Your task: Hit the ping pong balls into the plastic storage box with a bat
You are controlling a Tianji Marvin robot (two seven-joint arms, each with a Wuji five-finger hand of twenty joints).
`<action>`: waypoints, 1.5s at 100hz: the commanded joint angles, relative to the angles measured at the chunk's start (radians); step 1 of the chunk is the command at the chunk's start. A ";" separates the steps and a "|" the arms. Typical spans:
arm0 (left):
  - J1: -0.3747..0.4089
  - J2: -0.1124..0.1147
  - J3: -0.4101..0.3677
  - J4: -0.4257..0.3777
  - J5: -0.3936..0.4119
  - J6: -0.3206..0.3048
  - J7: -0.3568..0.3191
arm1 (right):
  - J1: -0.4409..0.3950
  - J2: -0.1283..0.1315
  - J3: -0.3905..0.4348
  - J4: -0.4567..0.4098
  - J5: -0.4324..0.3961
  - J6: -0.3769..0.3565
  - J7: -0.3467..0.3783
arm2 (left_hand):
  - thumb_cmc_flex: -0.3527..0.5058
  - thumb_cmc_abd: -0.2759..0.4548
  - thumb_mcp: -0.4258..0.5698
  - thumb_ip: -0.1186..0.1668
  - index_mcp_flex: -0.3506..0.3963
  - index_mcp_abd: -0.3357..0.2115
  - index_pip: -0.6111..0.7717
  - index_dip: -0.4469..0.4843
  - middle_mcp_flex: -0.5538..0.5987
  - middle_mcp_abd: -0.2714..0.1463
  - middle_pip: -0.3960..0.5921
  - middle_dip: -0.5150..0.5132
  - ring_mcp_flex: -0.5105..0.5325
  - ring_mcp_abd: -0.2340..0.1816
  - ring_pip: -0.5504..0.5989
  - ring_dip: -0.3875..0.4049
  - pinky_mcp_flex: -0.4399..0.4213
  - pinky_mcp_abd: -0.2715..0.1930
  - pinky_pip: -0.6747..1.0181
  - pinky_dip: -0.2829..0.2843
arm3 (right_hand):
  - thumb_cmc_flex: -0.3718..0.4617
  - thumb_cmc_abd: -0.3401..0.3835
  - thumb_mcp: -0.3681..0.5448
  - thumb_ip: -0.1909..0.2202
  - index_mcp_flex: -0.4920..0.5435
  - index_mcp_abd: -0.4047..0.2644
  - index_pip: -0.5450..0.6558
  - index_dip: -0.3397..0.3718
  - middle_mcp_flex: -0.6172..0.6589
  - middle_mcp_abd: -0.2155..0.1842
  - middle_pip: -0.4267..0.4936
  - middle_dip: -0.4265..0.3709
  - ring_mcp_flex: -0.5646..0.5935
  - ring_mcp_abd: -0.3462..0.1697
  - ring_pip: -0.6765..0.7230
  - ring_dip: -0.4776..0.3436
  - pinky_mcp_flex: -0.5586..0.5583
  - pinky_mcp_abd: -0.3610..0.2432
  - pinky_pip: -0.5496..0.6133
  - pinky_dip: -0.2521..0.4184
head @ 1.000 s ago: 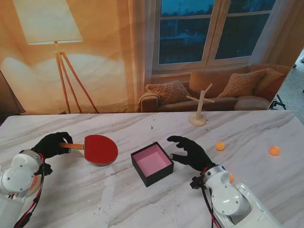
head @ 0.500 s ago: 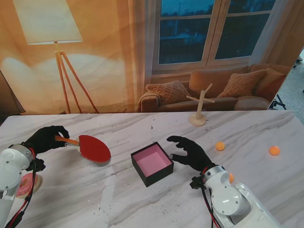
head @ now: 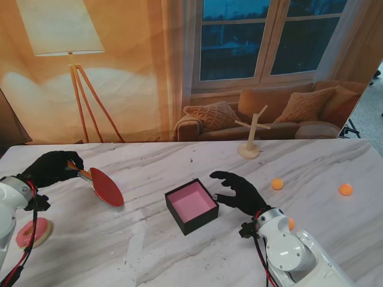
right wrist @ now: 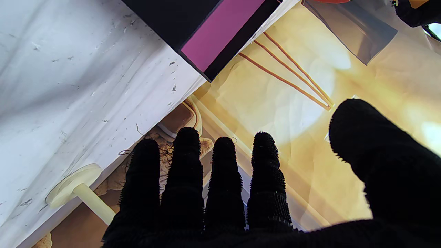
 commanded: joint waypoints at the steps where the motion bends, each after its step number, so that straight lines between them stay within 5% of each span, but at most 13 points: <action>1: 0.001 0.010 -0.009 -0.020 -0.002 -0.002 -0.026 | -0.002 -0.002 -0.002 -0.001 0.001 0.004 0.011 | 0.083 0.054 0.112 0.023 0.020 0.001 0.027 0.014 0.060 -0.060 0.030 0.022 0.055 0.108 0.024 0.016 -0.013 -0.078 0.019 0.038 | -0.020 0.016 -0.020 0.024 0.003 -0.014 0.000 0.010 -0.040 -0.008 0.000 0.010 -0.044 -0.001 -0.005 0.014 -0.003 -0.022 -0.011 0.017; 37: -0.020 0.018 -0.007 -0.049 -0.026 -0.006 -0.072 | -0.001 -0.002 -0.006 0.001 0.003 0.006 0.012 | 0.067 0.043 0.136 0.014 0.019 0.008 0.030 0.009 0.068 -0.062 0.040 0.023 0.069 0.102 0.037 0.019 0.000 -0.080 0.029 0.041 | -0.019 0.016 -0.020 0.025 0.003 -0.013 0.001 0.011 -0.044 -0.007 0.002 0.010 -0.044 0.000 -0.004 0.015 -0.003 -0.022 -0.011 0.019; 104: -0.137 0.036 0.113 0.021 -0.055 0.042 -0.177 | -0.004 -0.002 -0.004 -0.004 0.006 0.009 0.016 | -0.004 0.025 0.157 0.020 0.017 0.034 -0.047 -0.066 0.032 -0.066 0.006 0.003 0.024 0.106 -0.013 0.003 -0.036 -0.090 0.002 0.026 | -0.020 0.018 -0.020 0.024 -0.003 -0.008 -0.001 0.011 -0.043 -0.007 0.004 0.010 -0.043 0.000 -0.003 0.015 -0.002 -0.022 -0.011 0.020; 150: -0.169 0.030 0.189 0.098 -0.139 0.097 -0.183 | -0.006 -0.002 -0.003 -0.008 0.010 0.014 0.016 | -0.105 -0.100 0.270 0.014 -0.023 0.031 -0.070 -0.051 0.011 -0.097 -0.042 0.021 0.002 0.061 -0.049 -0.015 -0.049 -0.115 -0.011 -0.016 | -0.024 0.029 -0.022 0.026 -0.051 0.028 -0.011 0.012 -0.050 0.000 0.015 0.017 -0.041 -0.004 0.005 0.019 0.000 -0.023 -0.007 0.022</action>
